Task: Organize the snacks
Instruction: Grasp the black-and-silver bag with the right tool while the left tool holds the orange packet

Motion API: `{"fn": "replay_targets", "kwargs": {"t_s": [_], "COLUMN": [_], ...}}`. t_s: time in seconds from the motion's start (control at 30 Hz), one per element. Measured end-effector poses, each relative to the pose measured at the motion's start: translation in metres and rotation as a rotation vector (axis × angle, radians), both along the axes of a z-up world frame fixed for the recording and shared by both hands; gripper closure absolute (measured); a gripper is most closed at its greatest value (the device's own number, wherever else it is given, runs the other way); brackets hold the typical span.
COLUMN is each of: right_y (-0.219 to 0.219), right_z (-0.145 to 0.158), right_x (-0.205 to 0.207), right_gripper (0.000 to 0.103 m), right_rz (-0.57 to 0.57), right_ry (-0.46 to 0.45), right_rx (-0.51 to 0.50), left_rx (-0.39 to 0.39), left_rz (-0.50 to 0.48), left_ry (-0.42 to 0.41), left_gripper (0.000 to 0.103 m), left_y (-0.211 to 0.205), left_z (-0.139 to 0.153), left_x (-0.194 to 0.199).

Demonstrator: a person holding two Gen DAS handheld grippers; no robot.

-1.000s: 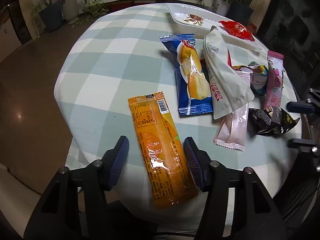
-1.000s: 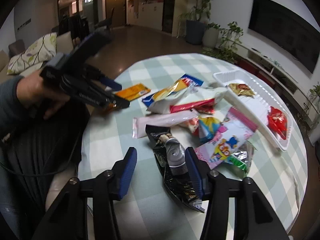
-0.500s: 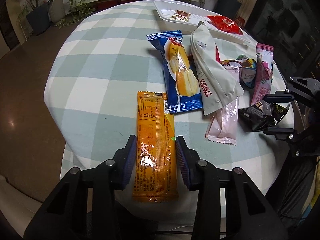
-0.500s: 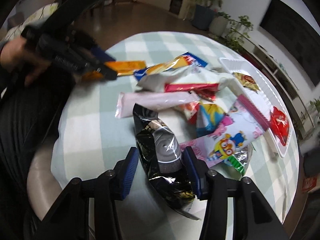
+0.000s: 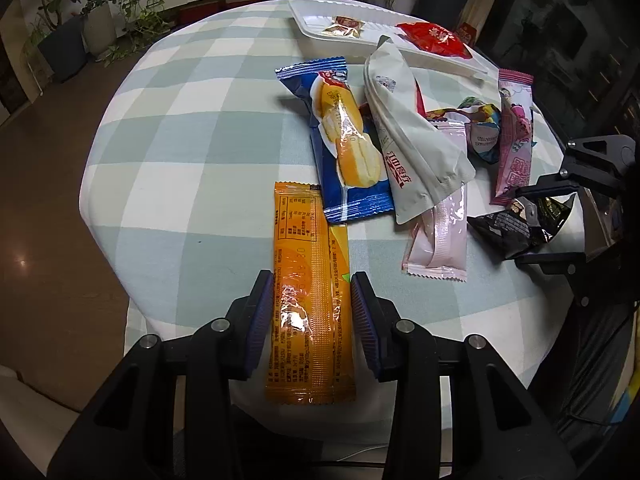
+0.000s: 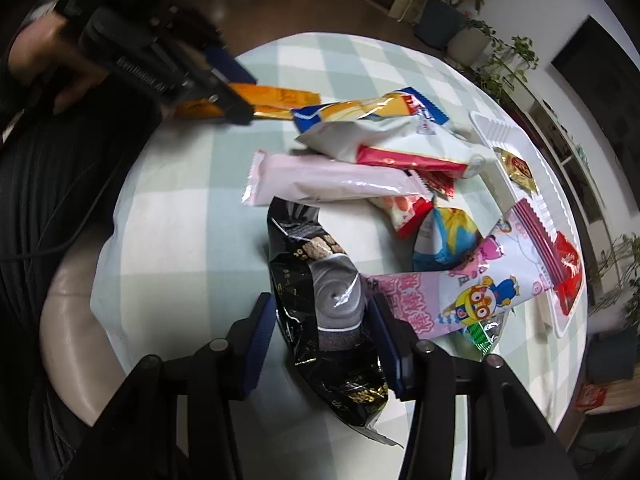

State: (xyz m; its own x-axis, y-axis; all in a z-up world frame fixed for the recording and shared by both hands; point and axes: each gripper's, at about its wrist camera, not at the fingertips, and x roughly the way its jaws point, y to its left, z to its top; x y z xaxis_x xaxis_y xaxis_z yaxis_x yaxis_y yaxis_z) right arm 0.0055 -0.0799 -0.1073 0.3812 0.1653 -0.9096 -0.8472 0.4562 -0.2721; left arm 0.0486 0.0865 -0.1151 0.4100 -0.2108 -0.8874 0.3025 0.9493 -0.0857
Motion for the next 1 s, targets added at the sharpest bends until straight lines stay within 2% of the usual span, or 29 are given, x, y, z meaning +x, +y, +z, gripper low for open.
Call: {"fn": "replay_targets", "kwargs": {"t_s": [0.13, 0.27, 0.37, 0.53, 1.0], "right_y": [0.006, 0.007, 0.007, 0.0, -0.011], "right_z": [-0.001, 0.0, 0.003, 0.013, 0.032], "right_x": [-0.012, -0.016, -0.017, -0.016, -0.018], "right_gripper": [0.06, 0.068, 0.07, 0.072, 0.073], "right_rz": [0.04, 0.039, 0.021, -0.04, -0.124], "right_ry": [-0.037, -0.068, -0.087, -0.077, -0.088], "right_rx": [-0.06, -0.063, -0.049, 0.044, 0.204], "left_rx": [0.016, 0.022, 0.014, -0.029, -0.01], "left_rz": [-0.019, -0.027, -0.028, -0.025, -0.023], "left_ry": [-0.002, -0.009, -0.016, -0.01, -0.032], "left_gripper": [0.068, 0.071, 0.075, 0.078, 0.082], "left_y": [-0.005, -0.007, -0.007, -0.001, -0.004], "left_z": [0.0, 0.001, 0.002, 0.003, 0.006], "left_x": [-0.003, -0.004, -0.005, -0.006, -0.007]}}
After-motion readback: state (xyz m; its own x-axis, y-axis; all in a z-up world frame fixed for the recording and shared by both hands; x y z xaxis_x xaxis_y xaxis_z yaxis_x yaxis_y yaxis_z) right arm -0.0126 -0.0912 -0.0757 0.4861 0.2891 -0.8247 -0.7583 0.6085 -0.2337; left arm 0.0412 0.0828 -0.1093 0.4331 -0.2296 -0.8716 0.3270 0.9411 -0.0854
